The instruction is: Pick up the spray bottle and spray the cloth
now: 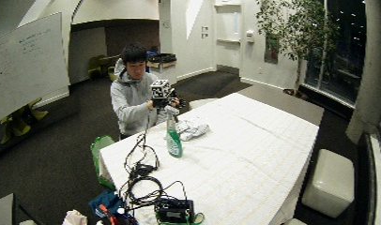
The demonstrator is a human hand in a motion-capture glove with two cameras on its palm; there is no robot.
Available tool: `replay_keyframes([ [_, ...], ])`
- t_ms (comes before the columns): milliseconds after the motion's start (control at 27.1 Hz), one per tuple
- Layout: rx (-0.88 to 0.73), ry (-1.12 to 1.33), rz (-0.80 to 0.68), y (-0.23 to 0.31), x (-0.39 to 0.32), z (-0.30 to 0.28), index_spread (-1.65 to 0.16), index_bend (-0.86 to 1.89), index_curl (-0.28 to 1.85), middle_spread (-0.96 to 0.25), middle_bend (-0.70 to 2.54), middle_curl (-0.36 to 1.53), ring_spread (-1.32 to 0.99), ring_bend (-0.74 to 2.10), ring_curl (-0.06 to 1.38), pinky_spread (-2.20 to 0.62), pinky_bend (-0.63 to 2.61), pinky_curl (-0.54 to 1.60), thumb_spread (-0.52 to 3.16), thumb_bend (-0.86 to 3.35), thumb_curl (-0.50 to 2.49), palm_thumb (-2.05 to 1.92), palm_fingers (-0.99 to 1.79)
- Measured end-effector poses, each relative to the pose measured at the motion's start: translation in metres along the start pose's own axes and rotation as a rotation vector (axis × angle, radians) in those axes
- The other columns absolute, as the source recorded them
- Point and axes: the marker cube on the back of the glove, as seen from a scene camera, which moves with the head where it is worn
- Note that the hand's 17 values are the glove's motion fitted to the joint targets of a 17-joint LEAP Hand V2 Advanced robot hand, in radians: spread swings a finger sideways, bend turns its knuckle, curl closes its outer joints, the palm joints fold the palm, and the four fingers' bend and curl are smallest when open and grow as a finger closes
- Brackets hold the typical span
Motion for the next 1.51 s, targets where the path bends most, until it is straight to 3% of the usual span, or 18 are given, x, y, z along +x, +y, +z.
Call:
replay_keyframes([
  [369,0.286,-0.093,0.290,0.011,0.036,-0.014,-0.32,0.16,0.25,-0.03,0.26,0.26,0.04,0.18,0.14,0.25,0.42,0.27,1.05,0.12,0.25,0.62,0.32],
  [664,0.512,-0.382,0.615,0.004,0.081,-0.008,-0.23,0.08,0.22,0.04,0.21,0.27,0.08,0.23,0.17,0.26,0.53,0.32,1.03,0.05,0.28,0.62,0.18],
  [849,0.710,-0.481,0.718,-0.018,0.112,-0.003,-0.20,0.08,0.20,0.07,0.21,0.28,0.10,0.25,0.19,0.26,0.56,0.33,1.02,0.02,0.30,0.65,0.15],
  [1071,0.783,-0.566,0.756,-0.032,0.130,0.004,-0.19,0.09,0.19,0.09,0.19,0.28,0.12,0.28,0.21,0.27,0.59,0.35,1.01,-0.01,0.32,0.68,0.09],
  [1218,0.719,-0.623,0.703,-0.033,0.137,0.011,-0.18,0.10,0.18,0.11,0.19,0.29,0.13,0.31,0.22,0.27,0.61,0.35,0.98,-0.02,0.33,0.68,0.06],
  [1366,0.724,-0.699,0.831,-0.053,0.146,0.014,-0.19,0.09,0.17,0.11,0.19,0.29,0.13,0.33,0.23,0.27,0.63,0.36,0.97,-0.03,0.33,0.67,0.04],
  [1514,0.777,-0.728,0.866,-0.074,0.161,0.019,-0.19,0.10,0.17,0.12,0.20,0.29,0.13,0.35,0.24,0.27,0.63,0.36,0.95,-0.03,0.33,0.67,0.03],
])
